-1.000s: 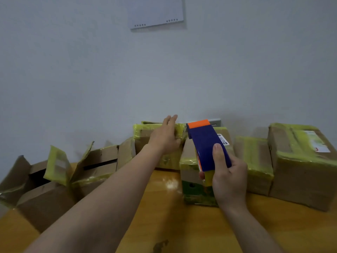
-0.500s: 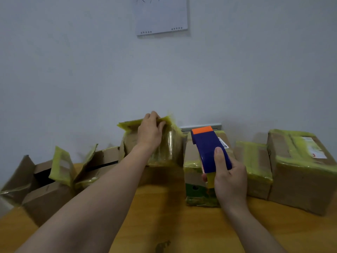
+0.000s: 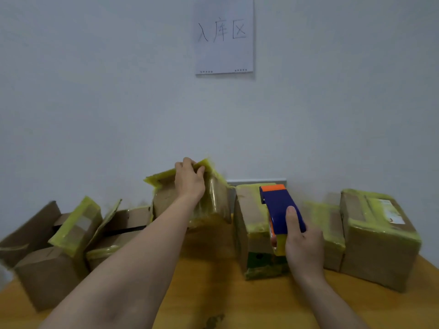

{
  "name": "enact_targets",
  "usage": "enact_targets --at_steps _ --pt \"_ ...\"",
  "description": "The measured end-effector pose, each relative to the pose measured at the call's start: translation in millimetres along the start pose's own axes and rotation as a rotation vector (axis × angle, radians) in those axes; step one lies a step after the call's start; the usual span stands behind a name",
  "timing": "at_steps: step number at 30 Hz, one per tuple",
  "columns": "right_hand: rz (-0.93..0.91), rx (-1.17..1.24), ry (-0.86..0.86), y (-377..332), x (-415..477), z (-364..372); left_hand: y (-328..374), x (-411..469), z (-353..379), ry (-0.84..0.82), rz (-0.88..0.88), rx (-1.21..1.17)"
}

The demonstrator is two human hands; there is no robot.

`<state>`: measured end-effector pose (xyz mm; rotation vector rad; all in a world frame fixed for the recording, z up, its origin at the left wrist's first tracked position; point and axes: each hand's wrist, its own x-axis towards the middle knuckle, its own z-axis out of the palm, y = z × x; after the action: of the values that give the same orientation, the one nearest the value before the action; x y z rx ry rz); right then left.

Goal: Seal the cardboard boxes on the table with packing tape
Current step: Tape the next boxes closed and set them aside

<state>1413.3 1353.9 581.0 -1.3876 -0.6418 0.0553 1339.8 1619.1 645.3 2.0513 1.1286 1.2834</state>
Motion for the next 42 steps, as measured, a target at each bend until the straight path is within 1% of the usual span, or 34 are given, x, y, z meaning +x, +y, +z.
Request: enact_targets --at_steps 7,11,13,15,17,20,22,24,27,30,35,38,40,42 --pt "-0.009 -0.033 -0.030 7 10 12 3 12 24 0.071 -0.068 0.021" --pt "-0.004 0.021 0.012 -4 32 21 -6 13 45 0.098 0.016 0.045" --pt "0.007 0.040 0.033 -8 51 29 -11 12 53 0.063 0.063 0.056" --pt "0.030 0.025 0.023 -5 66 42 -16 11 57 0.009 0.114 0.134" --pt "0.052 0.001 0.011 3 73 53 -19 17 59 -0.010 0.152 0.190" --pt "0.046 -0.043 0.000 10 75 64 -20 31 59 0.050 0.135 0.188" --pt "0.040 -0.062 0.001 12 73 68 -20 37 57 0.099 0.158 0.169" --pt "0.041 -0.069 0.011 13 73 69 -19 41 54 0.160 0.182 0.127" --pt "0.042 -0.063 0.022 14 74 67 -14 52 46 0.269 0.153 0.008" --pt "0.042 -0.066 0.030 16 74 69 -7 60 34 0.316 0.131 -0.106" --pt "0.056 -0.014 0.067 13 64 74 9 43 5 0.302 0.194 -0.258" --pt "0.091 0.091 0.154 0 52 72 11 23 -22 0.278 0.186 -0.442" --pt "0.117 0.148 0.220 -12 41 69 11 2 -43 0.272 0.182 -0.536" --pt "0.120 0.186 0.252 -24 29 67 11 -23 -65 0.256 0.187 -0.618"
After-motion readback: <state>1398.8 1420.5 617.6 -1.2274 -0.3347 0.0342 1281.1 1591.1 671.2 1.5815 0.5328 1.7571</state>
